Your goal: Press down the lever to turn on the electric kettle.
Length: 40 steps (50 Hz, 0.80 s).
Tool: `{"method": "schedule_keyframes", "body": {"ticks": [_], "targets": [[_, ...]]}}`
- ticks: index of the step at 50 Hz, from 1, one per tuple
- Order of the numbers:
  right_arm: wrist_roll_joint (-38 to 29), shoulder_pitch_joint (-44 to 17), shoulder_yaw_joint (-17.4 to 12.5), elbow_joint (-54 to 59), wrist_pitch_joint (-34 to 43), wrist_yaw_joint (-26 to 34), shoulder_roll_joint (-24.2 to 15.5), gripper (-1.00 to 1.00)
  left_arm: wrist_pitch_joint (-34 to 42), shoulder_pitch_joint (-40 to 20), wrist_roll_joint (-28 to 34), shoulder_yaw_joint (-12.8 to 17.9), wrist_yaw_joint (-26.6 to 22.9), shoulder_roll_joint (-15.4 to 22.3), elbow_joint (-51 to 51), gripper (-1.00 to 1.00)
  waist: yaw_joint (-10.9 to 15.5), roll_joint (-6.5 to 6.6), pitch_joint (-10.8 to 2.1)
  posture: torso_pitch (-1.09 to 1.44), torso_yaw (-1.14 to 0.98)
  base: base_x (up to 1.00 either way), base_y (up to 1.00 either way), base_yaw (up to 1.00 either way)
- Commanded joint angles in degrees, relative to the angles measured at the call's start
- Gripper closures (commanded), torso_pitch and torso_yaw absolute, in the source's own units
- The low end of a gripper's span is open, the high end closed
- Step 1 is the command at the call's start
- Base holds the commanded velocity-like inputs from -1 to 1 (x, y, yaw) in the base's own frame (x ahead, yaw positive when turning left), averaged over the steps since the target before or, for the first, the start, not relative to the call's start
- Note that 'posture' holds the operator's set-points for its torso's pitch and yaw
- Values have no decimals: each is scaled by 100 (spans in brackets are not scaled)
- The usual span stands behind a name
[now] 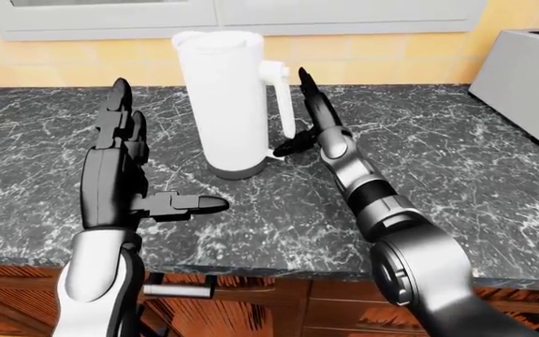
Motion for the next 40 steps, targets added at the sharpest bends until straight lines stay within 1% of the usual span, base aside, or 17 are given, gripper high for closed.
{"method": "schedule_keyframes", "body": {"ticks": [1, 6, 12, 16, 18, 24, 35, 40], "targets": [[-417, 173, 191, 416, 381, 261, -4, -100, -183, -107, 12, 26, 22, 36, -135, -100, -10, 15, 32, 0, 0, 0, 0, 0], [-494, 159, 223, 435, 411, 238, 38, -100, -161, -124, -2, 56, 18, 50, -142, -100, -12, 18, 27, 0, 0, 0, 0, 0], [-580, 257, 231, 483, 407, 213, 59, -100, -174, -126, -3, 42, 23, 50, -122, -100, -13, 19, 22, 0, 0, 0, 0, 0], [-567, 314, 185, 498, 404, 211, 49, -100, -244, -103, 20, 1, 32, 41, -61, -100, -15, 18, 17, 0, 0, 0, 0, 0], [-608, 308, 217, 489, 416, 210, 63, -100, -251, -109, 23, 1, 26, 39, -42, -100, -12, 17, 12, 0, 0, 0, 0, 0], [-641, 321, 218, 500, 467, 263, 88, -100, -249, -83, 4, 46, 12, 37, -72, -100, -15, 19, 9, 0, 0, 0, 0, 0], [-728, 328, 244, 516, 574, 356, 86, -100, -307, -44, 3, 28, 13, 22, -41, -100, -13, 20, 2, 0, 0, 0, 0, 0], [-652, 294, 170, 494, 534, 364, 70, -100, -276, -47, -5, 38, 12, 25, -77, -100, -14, 22, -2, 0, 0, 0, 0, 0]]}}
